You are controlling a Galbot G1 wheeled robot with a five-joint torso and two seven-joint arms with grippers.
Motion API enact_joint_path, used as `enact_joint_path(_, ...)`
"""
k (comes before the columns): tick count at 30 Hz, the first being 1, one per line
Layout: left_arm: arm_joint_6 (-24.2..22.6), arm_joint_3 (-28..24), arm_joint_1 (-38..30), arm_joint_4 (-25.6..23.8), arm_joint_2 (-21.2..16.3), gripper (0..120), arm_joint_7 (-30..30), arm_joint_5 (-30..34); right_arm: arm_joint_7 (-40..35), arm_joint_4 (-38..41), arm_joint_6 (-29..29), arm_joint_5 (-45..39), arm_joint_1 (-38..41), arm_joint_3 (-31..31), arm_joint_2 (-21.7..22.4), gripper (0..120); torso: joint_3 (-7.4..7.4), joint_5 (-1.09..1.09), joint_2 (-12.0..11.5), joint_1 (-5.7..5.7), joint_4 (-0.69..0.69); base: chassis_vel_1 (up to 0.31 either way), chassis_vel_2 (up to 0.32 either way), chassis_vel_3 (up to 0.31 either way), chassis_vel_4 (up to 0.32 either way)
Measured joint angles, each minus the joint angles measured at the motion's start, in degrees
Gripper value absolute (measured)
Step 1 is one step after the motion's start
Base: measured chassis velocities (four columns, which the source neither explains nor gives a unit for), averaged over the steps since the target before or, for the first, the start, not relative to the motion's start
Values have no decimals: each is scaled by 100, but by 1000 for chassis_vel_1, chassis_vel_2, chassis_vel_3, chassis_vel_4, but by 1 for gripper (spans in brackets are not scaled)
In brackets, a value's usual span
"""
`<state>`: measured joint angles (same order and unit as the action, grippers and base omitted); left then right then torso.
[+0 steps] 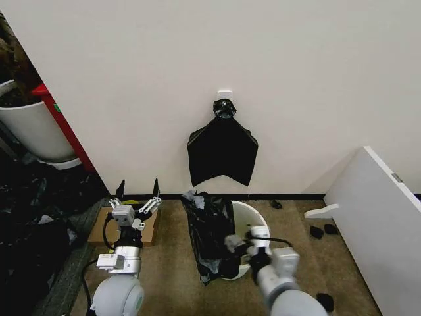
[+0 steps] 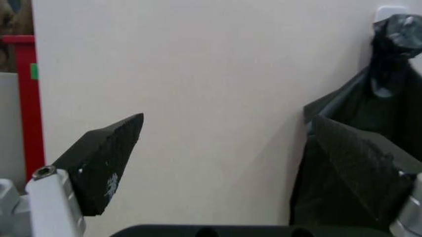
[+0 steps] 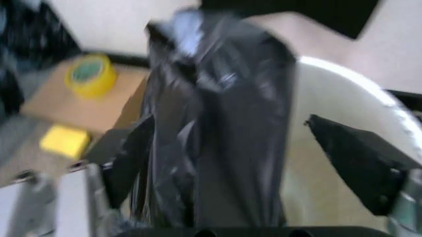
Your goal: Place the garbage bag over the trash bin.
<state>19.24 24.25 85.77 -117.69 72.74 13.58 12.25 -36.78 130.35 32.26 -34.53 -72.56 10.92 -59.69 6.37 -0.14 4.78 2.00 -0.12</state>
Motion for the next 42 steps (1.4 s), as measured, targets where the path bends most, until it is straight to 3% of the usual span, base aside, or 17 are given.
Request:
enact_joint_path(5,-105,132,32,-1,-31,100,124,-15,69,-485,468,137,532,392,-129,100,0,-1,0,0,0,0,0,0,0)
enact_joint_path(11,-221,130,23,53,-30,100,249,-88,-241,-808,957,-142,836,476,-362,95,0,0,0,0,0,0,0,0,0)
enact_joint_path(22,-445,-104,-16,135,36,100,435,-145,-360,-949,991,-341,807,464,-450,52,0,0,0,0,-1,0,0,0,0)
enact_joint_path(26,-451,-136,1,133,38,100,445,-149,-362,-954,982,-337,796,447,-445,42,0,0,0,0,-1,0,0,0,0)
enact_joint_path(36,-604,-515,190,53,-138,100,315,296,-309,-870,468,-208,631,280,-385,3,0,0,0,0,0,0,0,0,0)
enact_joint_path(42,-1066,-673,151,41,-390,100,130,893,-308,-827,210,-251,513,173,-353,0,0,0,0,0,-1,0,0,0,0)
